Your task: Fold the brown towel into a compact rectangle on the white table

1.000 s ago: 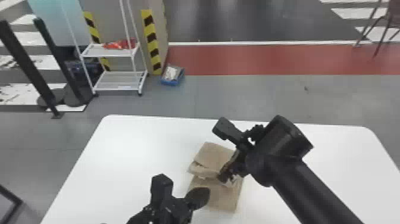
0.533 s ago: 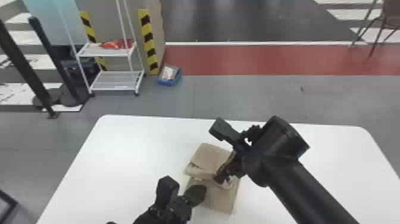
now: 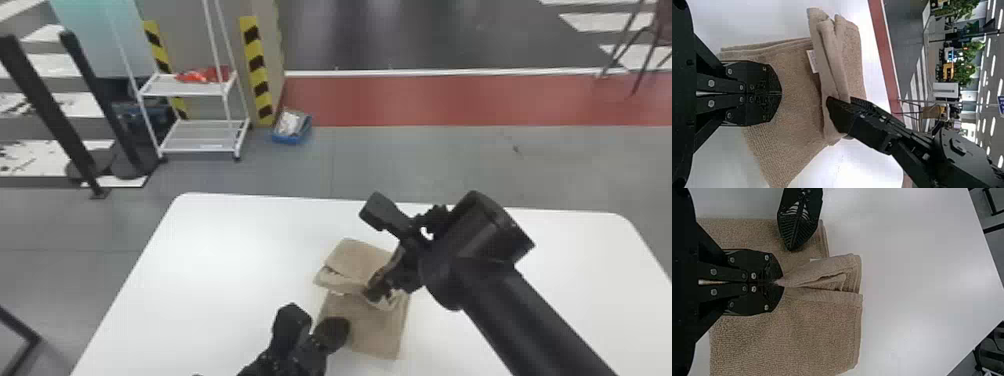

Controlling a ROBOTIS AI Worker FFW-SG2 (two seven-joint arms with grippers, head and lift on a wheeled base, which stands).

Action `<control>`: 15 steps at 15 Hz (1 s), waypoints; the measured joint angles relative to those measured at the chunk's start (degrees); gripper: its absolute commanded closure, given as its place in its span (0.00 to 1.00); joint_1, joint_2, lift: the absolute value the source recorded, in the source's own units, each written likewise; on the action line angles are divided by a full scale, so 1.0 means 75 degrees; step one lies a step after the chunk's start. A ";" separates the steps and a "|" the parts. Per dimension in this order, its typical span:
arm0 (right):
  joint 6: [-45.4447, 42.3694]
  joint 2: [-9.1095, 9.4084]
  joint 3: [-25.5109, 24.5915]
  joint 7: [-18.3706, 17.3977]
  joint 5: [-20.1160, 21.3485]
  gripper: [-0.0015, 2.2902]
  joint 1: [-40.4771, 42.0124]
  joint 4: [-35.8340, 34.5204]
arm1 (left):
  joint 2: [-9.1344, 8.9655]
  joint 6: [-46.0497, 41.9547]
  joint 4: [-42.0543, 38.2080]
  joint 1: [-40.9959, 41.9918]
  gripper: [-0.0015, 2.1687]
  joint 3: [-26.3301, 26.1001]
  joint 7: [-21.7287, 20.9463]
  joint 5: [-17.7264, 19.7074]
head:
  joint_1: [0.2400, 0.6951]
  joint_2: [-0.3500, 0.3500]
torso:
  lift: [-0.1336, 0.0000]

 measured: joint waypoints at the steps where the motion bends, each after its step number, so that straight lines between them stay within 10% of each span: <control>1: -0.0043 0.0000 -0.0039 0.0000 0.0016 0.59 -0.0001 -0.0011 | 0.0001 -0.0001 0.0001 0.0022 0.80 -0.0015 0.0032 -0.0028 | 1.00 0.59 | 1.00; 15: -0.1239 0.0000 -0.0325 0.0518 0.0619 0.59 0.0114 -0.0543 | 0.0207 0.0937 -0.1854 0.1003 0.80 -0.0267 0.0188 -0.0017 | 1.00 0.56 | 1.00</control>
